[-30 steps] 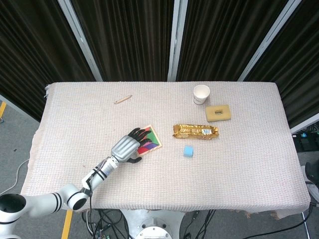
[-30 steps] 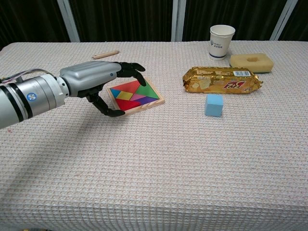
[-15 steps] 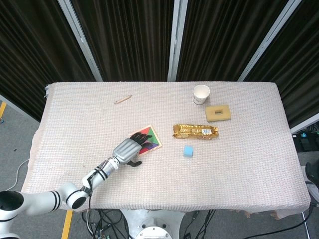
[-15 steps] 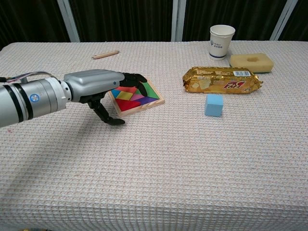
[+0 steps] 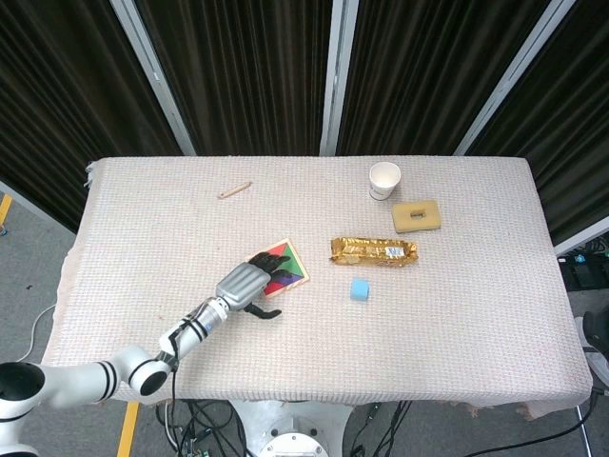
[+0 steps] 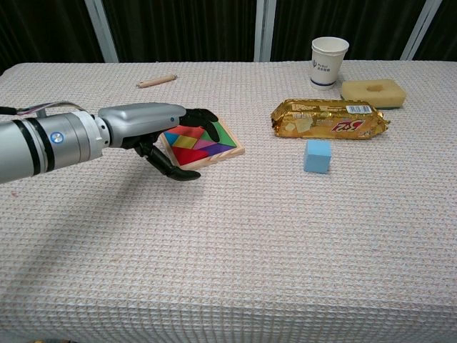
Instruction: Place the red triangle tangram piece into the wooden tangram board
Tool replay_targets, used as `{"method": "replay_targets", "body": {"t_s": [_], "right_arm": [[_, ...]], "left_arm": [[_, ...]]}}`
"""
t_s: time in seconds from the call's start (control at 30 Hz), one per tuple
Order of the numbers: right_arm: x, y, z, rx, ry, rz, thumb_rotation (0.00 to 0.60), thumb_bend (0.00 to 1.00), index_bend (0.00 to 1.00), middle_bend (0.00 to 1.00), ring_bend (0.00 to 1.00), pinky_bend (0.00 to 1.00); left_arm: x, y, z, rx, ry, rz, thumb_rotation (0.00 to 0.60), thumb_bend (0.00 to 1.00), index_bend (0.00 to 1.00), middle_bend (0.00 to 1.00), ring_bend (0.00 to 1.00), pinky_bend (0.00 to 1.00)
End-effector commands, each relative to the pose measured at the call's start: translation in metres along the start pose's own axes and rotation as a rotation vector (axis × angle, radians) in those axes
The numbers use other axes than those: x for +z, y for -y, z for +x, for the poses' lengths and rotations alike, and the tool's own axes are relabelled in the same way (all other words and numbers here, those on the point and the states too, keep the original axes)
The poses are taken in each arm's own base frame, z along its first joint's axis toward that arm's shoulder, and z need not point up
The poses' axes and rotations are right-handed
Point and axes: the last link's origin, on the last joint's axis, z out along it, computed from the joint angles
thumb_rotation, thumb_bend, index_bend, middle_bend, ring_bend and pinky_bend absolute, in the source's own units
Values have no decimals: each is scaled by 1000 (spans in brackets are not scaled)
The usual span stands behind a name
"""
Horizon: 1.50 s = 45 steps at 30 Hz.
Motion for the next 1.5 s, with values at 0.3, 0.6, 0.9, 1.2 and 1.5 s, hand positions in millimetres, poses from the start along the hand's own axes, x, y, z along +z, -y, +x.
{"method": "replay_targets", "body": {"t_s": [0.3, 0.6, 0.9, 1.2, 1.5], "right_arm": [[0, -2, 0, 3, -4, -3, 600, 350, 0, 0, 0, 0], [0, -3, -1, 4, -4, -6, 600, 350, 0, 0, 0, 0], [0, -3, -2, 6, -2, -6, 600, 350, 0, 0, 0, 0], [-1, -6, -1, 6, -4, -14, 600, 350, 0, 0, 0, 0], [-1, -6, 0, 8, -7, -12, 600, 350, 0, 0, 0, 0]], "left_arm": [[2, 1, -3, 4, 15, 5, 341, 223, 229, 0, 0, 0], [4, 4, -7, 24, 25, 20, 311, 225, 229, 0, 0, 0], [7, 3, -9, 29, 27, 21, 309, 224, 230, 0, 0, 0], [12, 2, -9, 30, 21, 25, 313, 224, 231, 0, 0, 0], [11, 0, -5, 25, 1, 17, 309, 224, 230, 0, 0, 0]]}}
